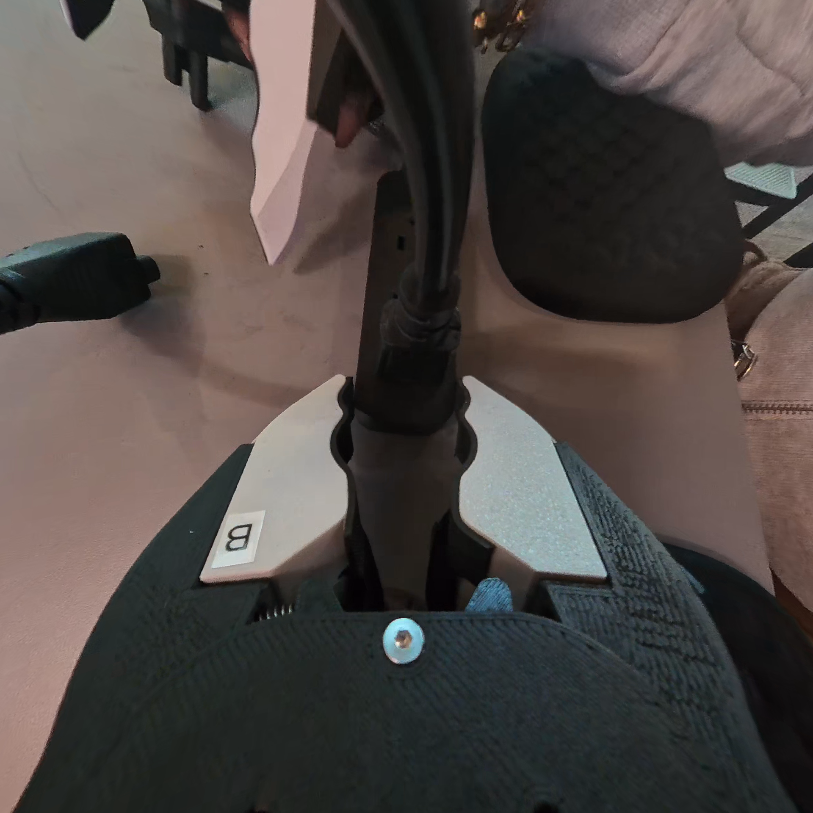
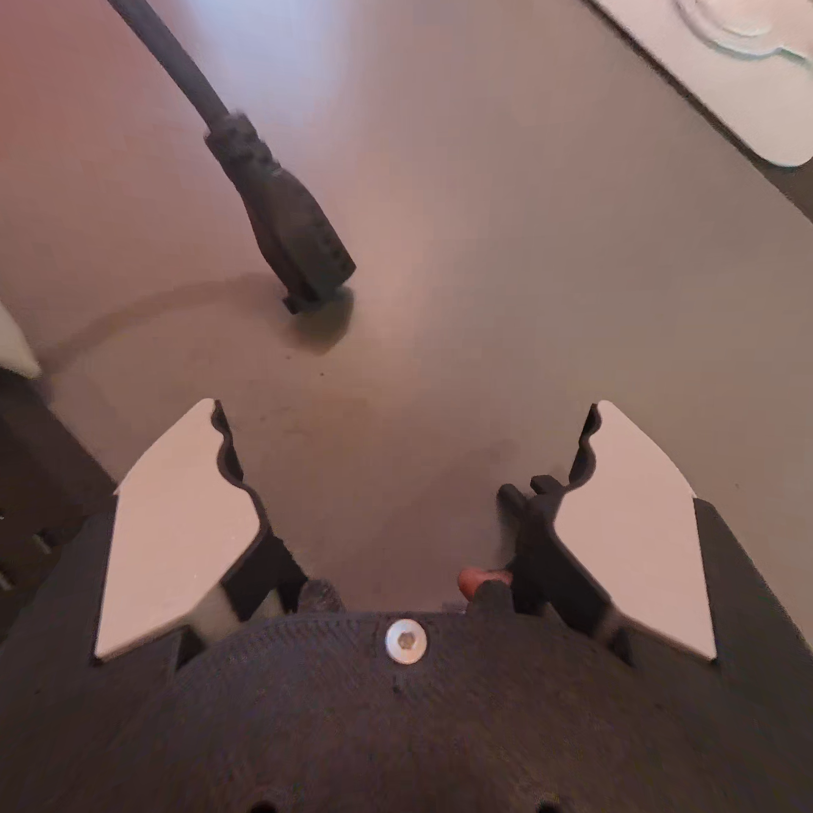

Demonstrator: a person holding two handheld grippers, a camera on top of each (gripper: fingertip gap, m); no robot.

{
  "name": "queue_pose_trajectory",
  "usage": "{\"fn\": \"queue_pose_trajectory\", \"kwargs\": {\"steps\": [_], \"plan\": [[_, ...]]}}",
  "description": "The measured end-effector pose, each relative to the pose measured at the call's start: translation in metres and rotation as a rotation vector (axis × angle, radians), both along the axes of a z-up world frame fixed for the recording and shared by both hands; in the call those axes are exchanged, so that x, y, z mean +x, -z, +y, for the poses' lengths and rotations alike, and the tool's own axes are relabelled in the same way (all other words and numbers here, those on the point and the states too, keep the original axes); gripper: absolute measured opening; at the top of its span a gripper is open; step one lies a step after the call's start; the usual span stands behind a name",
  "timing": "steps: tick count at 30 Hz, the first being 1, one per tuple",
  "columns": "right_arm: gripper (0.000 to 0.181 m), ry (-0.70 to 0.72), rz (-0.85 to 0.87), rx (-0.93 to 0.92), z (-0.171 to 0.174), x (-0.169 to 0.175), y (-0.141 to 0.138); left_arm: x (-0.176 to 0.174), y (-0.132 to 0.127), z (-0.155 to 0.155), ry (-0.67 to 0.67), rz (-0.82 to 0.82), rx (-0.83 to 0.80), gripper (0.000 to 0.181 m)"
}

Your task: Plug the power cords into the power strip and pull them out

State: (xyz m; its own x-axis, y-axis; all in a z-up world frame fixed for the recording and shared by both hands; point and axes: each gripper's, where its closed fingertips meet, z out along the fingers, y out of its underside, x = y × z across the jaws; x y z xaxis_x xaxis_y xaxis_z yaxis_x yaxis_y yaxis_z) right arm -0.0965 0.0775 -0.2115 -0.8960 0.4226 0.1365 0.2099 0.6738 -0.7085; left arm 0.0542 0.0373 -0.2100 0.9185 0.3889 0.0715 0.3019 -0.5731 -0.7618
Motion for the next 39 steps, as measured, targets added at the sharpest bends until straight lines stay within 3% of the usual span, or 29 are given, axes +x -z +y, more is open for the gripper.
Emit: {"fn": "queue_pose_trajectory", "kwargs": {"steps": [4, 7, 11, 25, 39], "plan": [[0.146, 0.133, 0.035, 0.008, -0.014, -0.005, 0.003, 0.0, 0.003, -0.001, 0.003, 0.005, -0.028, 0.045], [0.125, 0.081, -0.062, -0.004, -0.021, 0.003, 0.008, -0.001, 0.004, -0.002, -0.005, 0.005, -0.029, 0.045], [0.145, 0.185, -0.168, 0.014, -0.016, -0.005, 0.017, -0.003, 0.005, -0.003, -0.017, 0.012, -0.04, 0.045], [0.146, 0.253, -0.158, -0.003, -0.008, -0.003, 0.017, -0.003, 0.006, -0.004, -0.018, 0.007, -0.043, 0.045], [0.146, 0.208, -0.144, -0.03, -0.004, -0.002, 0.016, -0.003, 0.006, -0.004, -0.019, 0.016, -0.049, 0.045]]}}
